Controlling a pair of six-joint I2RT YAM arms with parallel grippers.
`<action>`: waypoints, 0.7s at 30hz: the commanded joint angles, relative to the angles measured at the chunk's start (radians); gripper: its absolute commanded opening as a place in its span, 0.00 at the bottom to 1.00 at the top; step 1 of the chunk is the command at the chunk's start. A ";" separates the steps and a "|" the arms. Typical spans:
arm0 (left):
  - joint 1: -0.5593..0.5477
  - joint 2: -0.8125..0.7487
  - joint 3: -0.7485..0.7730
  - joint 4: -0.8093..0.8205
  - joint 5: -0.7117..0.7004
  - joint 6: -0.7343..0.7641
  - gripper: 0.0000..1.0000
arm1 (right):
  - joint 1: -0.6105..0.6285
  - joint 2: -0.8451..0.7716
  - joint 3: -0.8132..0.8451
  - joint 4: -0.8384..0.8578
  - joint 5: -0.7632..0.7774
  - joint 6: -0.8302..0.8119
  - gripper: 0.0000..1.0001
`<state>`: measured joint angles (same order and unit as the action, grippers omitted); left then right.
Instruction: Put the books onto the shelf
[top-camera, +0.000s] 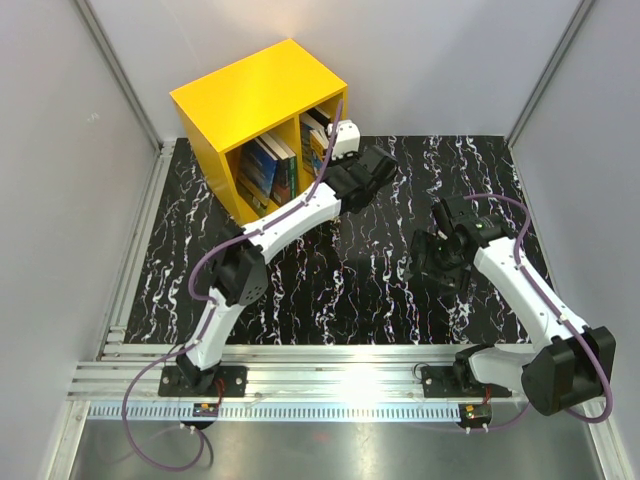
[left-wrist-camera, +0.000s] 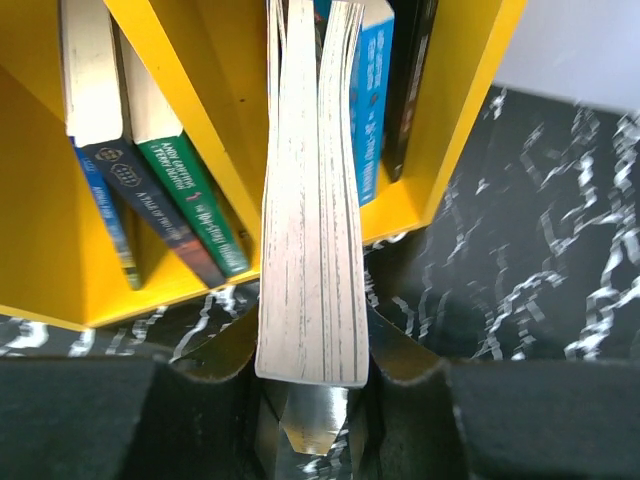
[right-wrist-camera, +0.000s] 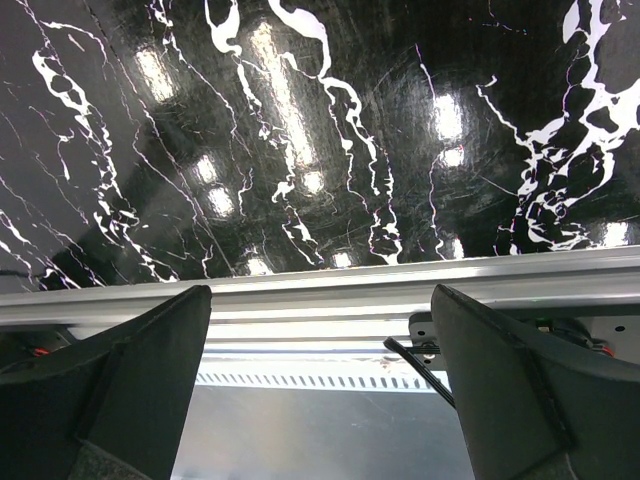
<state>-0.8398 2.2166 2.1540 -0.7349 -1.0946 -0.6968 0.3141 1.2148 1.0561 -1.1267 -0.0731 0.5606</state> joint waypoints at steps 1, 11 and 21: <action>0.021 -0.009 0.049 0.068 -0.043 -0.105 0.00 | 0.000 0.006 -0.001 0.004 -0.021 -0.018 1.00; 0.064 -0.055 -0.201 0.409 -0.114 -0.012 0.00 | 0.000 0.020 -0.016 0.021 -0.043 -0.022 1.00; 0.149 0.063 -0.275 1.133 -0.148 0.542 0.00 | 0.000 0.029 -0.047 0.062 -0.070 -0.014 1.00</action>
<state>-0.7216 2.2559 1.8542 0.0250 -1.1652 -0.3485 0.3141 1.2320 1.0088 -1.0935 -0.1253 0.5529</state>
